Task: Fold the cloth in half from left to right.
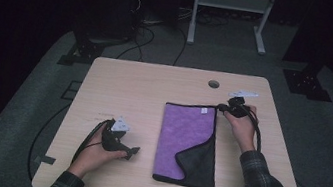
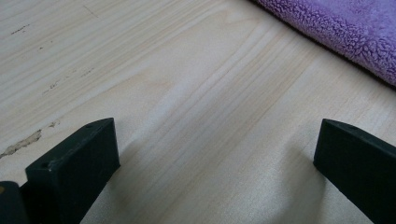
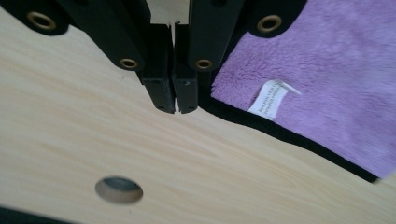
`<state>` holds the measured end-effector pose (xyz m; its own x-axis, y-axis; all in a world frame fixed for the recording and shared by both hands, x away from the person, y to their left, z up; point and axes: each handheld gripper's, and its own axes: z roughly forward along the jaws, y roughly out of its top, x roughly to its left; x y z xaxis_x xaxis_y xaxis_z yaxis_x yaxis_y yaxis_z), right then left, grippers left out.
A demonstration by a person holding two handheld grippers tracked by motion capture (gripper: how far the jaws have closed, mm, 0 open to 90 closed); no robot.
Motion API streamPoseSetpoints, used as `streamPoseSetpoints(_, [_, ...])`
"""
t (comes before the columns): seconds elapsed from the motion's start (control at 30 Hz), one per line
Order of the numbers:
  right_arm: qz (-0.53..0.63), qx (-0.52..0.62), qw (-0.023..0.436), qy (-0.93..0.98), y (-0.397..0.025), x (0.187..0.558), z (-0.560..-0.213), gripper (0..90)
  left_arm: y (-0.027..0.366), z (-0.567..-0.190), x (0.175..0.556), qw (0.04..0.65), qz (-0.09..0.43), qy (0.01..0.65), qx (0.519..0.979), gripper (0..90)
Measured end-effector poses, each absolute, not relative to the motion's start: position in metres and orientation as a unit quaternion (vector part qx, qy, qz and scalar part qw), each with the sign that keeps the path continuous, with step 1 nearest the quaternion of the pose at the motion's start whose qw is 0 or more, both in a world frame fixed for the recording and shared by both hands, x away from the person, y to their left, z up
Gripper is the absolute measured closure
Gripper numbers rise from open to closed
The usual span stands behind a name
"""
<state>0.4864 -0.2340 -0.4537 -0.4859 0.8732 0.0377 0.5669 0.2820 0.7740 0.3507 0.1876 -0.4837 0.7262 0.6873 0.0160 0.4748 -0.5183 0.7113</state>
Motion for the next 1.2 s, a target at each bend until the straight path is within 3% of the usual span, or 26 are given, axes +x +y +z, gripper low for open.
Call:
streamPoseSetpoints(0.2, [0.357,0.474,0.199,0.780,-0.233,0.493,-0.470,87.2,0.188,-0.484,0.351,0.355,0.150,0.339,0.858,0.0])
streamPoseSetpoints(0.3, [0.363,0.474,0.196,0.778,-0.236,0.492,-0.471,74.3,0.188,-0.484,0.351,0.355,0.150,0.339,0.858,0.0])
streamPoseSetpoints(0.4, [0.377,0.478,0.198,0.768,-0.242,0.490,-0.467,68.4,0.188,-0.484,0.351,0.355,0.149,0.339,0.858,0.0])
streamPoseSetpoints(1.2, [0.437,0.416,0.169,0.779,-0.241,0.417,-0.440,58.2,0.188,-0.483,0.351,0.354,0.149,0.339,0.859,0.0])
